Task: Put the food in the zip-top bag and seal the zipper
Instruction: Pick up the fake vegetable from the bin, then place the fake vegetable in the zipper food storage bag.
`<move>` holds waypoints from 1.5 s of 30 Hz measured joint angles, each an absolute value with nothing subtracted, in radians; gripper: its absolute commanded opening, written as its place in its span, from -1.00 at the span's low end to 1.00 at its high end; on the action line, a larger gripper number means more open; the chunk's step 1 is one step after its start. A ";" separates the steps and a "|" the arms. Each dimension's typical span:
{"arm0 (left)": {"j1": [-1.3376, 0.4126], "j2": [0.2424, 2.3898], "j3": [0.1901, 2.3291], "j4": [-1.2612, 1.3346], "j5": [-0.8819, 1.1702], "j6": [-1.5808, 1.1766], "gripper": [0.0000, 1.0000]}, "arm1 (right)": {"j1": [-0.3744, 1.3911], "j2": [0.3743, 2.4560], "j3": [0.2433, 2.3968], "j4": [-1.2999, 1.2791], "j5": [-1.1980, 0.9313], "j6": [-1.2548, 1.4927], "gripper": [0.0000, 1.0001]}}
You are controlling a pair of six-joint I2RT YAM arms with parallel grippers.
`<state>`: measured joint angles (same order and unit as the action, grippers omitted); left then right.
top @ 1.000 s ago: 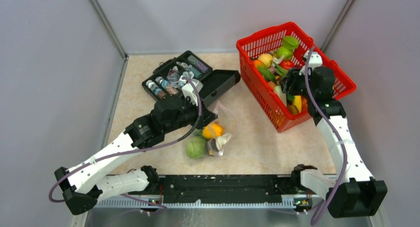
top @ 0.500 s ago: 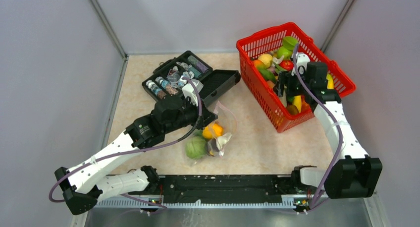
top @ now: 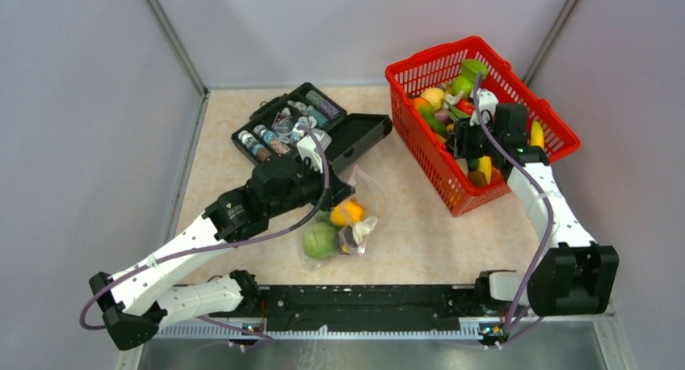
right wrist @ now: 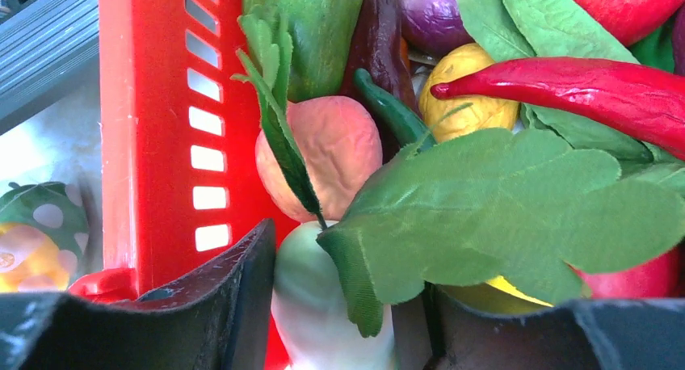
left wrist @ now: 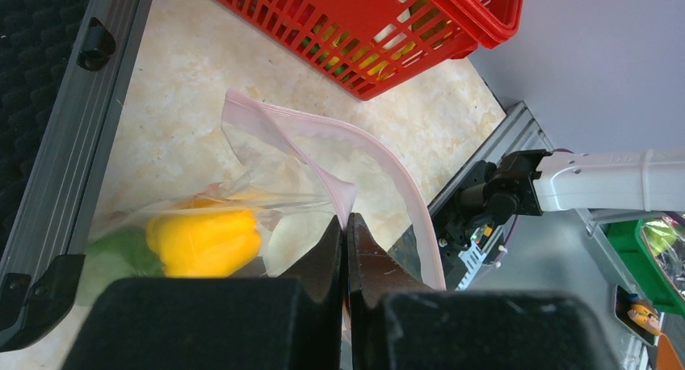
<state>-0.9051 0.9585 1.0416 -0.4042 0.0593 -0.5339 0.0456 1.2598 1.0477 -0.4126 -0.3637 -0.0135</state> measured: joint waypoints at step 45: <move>-0.905 0.967 1.042 -0.403 0.062 -0.533 -1.00 | 0.133 0.808 0.730 0.764 -0.745 0.895 -0.94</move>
